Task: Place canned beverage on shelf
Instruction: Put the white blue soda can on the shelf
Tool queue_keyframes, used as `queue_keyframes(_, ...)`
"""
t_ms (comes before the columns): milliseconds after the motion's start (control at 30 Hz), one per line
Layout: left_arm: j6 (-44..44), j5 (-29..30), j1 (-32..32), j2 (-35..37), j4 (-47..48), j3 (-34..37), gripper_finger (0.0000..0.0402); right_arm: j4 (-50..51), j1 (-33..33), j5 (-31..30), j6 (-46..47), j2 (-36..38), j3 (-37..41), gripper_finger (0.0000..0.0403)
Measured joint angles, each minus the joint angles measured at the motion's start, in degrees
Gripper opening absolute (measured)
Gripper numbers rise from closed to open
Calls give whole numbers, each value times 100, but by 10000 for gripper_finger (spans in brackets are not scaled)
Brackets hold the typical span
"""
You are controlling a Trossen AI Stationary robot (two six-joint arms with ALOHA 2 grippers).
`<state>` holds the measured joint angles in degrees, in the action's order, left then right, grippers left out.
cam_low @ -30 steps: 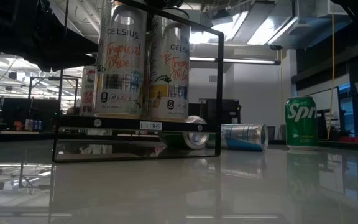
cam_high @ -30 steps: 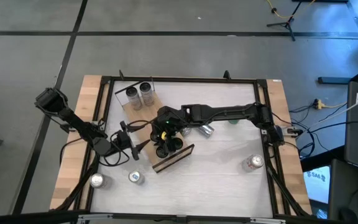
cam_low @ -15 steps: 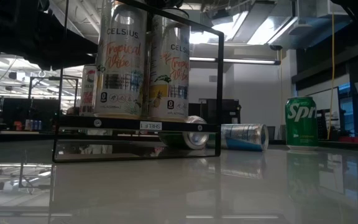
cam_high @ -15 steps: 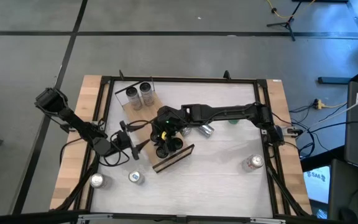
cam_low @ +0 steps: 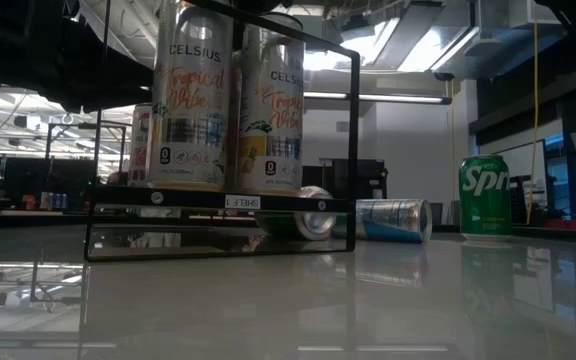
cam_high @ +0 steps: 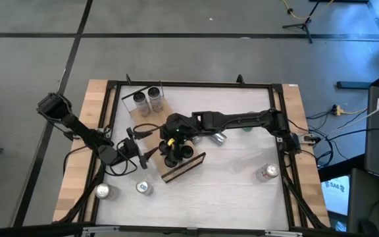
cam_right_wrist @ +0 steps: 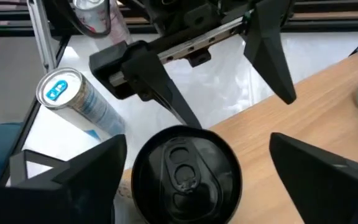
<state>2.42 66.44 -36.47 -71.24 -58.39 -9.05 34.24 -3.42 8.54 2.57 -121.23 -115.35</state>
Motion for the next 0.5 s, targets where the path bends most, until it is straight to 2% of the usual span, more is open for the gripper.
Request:
queue_keyframes(300, 0, -4, 1, 2, 4, 0, 332, -30, 8, 7, -61, 26, 0, 389)
queue_keyframes(500, -2, -7, 0, 2, -14, -1, 332, 38, 15, -72, -795, 373, 0, 388)
